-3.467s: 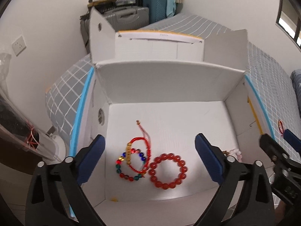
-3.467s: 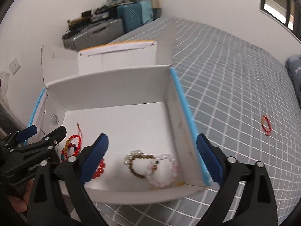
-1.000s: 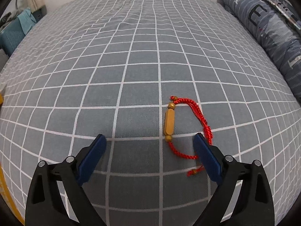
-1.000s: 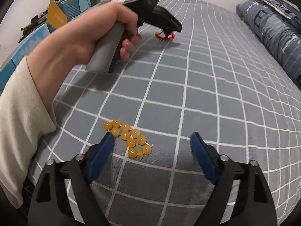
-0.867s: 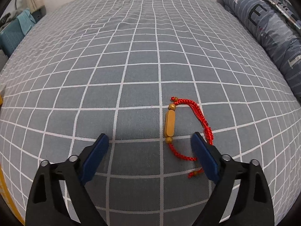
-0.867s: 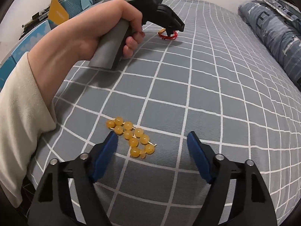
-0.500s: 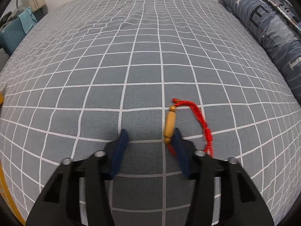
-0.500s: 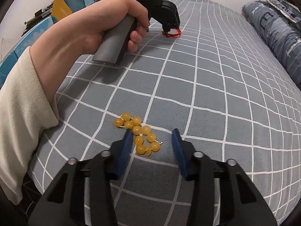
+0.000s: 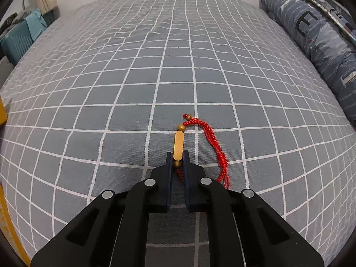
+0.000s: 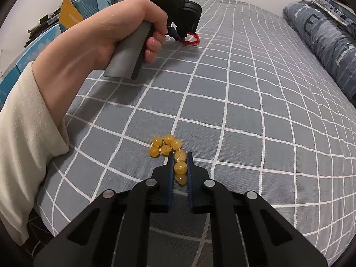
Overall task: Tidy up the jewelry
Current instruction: 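Grasp the second red string bracelet with the left tool while the right tool grasps the yellow amber beads, then lift the bracelet and amber beads and carry them toward the white box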
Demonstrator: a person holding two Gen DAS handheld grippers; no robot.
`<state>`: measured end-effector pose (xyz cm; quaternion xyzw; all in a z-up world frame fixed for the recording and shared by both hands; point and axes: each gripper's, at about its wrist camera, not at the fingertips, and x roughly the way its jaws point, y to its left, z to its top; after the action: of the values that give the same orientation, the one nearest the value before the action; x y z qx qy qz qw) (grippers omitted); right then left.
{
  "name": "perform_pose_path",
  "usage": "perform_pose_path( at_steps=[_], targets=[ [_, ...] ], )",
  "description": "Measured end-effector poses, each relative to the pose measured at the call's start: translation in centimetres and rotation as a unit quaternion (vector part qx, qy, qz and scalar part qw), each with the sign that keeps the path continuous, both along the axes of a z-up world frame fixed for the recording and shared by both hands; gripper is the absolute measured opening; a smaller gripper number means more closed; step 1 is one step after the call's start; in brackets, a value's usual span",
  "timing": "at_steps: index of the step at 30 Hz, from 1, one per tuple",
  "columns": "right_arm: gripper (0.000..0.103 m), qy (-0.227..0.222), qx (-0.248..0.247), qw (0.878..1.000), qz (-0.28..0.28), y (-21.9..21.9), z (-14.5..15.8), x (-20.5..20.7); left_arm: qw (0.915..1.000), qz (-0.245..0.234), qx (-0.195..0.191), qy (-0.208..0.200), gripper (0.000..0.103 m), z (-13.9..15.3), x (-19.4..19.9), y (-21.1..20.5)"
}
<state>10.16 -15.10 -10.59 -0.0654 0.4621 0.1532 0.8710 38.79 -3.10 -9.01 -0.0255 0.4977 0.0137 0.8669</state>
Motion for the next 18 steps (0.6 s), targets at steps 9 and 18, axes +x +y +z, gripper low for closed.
perform_pose_path(
  at_steps=[9, 18],
  targets=[
    [0.009, -0.009, 0.009, 1.0, -0.004, -0.2, 0.7, -0.2, 1.0, 0.002, -0.007, -0.007, 0.008, 1.1, -0.9, -0.1],
    [0.009, -0.031, 0.018, 0.999, -0.009, -0.2, 2.4, -0.7, 0.9992, 0.004, -0.037, -0.016, 0.008, 3.8, -3.2, 1.1]
  ],
)
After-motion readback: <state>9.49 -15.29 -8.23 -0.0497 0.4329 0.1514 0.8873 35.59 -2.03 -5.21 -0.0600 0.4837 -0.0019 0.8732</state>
